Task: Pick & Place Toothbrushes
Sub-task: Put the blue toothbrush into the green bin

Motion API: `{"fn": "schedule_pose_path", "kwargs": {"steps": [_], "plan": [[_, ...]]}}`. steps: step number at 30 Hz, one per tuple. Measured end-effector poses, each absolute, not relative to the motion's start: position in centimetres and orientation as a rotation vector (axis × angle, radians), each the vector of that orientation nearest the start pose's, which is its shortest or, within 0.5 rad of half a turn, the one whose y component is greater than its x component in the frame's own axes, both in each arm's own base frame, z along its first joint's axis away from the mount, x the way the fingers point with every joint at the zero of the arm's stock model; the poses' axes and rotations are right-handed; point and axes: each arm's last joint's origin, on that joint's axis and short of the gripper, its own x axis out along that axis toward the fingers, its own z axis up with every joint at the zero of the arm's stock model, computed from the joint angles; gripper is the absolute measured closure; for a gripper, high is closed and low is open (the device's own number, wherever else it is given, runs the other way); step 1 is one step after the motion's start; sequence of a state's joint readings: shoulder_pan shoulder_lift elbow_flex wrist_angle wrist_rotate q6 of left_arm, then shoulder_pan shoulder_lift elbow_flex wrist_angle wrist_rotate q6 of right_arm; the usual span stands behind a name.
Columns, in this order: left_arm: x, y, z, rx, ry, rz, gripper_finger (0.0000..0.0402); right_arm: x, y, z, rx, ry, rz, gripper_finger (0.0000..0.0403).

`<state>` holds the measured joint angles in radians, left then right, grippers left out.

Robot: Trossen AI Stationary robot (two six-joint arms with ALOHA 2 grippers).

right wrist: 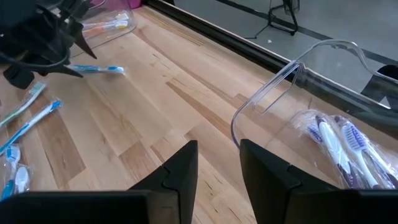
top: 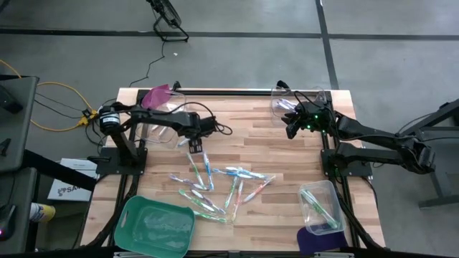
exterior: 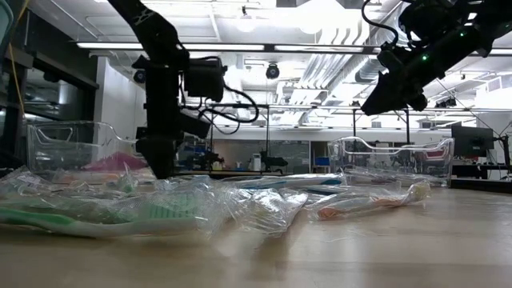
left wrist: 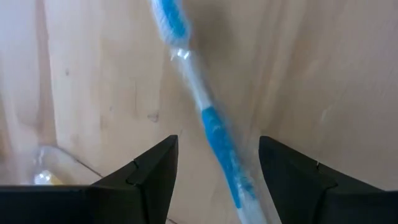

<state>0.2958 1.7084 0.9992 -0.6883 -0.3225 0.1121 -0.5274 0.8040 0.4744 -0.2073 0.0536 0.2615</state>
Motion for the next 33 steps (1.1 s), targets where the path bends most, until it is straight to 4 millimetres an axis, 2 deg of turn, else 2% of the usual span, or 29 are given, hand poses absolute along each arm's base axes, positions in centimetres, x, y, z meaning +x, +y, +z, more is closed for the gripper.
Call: {"fn": "schedule_pose_path", "kwargs": {"steps": [7, 11, 18, 24, 27, 33], "plan": [[26.9, 10.7, 14.6, -0.014, 1.439, 0.401, 0.0186, 14.7, -8.7, 22.2, 0.376, 0.454, -0.635, 0.029], [26.8, 10.6, 14.3, -0.034, 1.435, 0.347, 0.0206, 14.7, -8.7, 22.2, 0.376, 0.454, -0.635, 0.029], [26.9, 10.5, 14.2, -0.01, 1.432, 0.284, 0.0303, 14.7, -8.7, 22.2, 0.376, 0.454, -0.635, 0.029], [27.3, 10.7, 14.3, 0.115, 1.403, 0.2, 0.0389, 14.7, -8.7, 22.2, 0.376, 0.454, -0.635, 0.029], [27.9, 10.9, 14.4, 0.187, 1.355, 0.174, 0.0391, 14.7, -8.7, 22.2, 0.376, 0.453, -0.634, 0.029], [28.7, 11.0, 15.2, 0.207, 1.331, 0.169, 0.0396, 14.7, -8.7, 22.2, 0.376, 0.453, -0.634, 0.029]]}}
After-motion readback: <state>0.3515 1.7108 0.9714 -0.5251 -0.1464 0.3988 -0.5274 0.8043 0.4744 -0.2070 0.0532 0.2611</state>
